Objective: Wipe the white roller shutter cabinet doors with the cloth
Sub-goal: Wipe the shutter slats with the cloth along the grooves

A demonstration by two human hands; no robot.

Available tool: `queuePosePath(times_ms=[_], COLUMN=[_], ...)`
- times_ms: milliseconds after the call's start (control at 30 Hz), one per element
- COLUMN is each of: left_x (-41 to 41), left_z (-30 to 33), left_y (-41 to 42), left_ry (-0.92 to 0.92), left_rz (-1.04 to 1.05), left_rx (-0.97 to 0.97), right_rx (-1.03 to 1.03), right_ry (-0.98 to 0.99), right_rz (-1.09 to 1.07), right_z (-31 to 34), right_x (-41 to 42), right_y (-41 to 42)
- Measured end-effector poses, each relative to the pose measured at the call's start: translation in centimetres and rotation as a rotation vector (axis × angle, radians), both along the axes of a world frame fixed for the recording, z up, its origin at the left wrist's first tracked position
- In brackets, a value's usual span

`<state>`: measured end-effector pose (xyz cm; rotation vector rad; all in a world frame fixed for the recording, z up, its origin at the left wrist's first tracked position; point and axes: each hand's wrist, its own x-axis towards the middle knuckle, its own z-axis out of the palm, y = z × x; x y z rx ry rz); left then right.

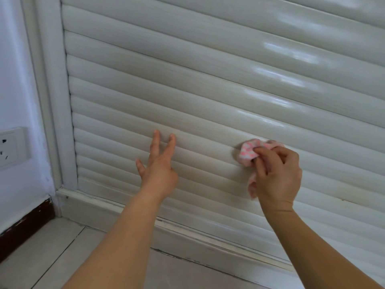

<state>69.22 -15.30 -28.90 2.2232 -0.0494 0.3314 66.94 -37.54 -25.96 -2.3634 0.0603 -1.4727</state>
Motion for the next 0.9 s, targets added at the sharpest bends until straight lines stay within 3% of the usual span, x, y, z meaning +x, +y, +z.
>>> queuePosePath(times_ms=[233, 467, 600, 800, 900], left_x=[0.3, 0.4, 0.5, 0.4, 0.4], left_z=[-0.4, -0.4, -0.7, -0.8, -0.8], left_y=[-0.2, -0.3, 0.2, 0.4, 0.3], left_ry=[-0.018, -0.063, -0.036, -0.033, -0.035], left_rz=[0.010, 0.011, 0.009, -0.009, -0.002], left_rx=[-0.006, -0.069, -0.026, -0.015, -0.022], right_rx=[-0.018, -0.377, -0.411, -0.156, -0.239], right_ry=[0.084, 0.078, 0.023, -0.065, -0.115], right_rz=[0.125, 0.069, 0.068, -0.067, -0.062], right_z=[2.4, 2.9, 3.1, 2.3, 2.2], right_x=[2.7, 6.1, 5.0, 1.5, 2.4], right_y=[6.9, 14.2, 10.9, 2.2, 3.0])
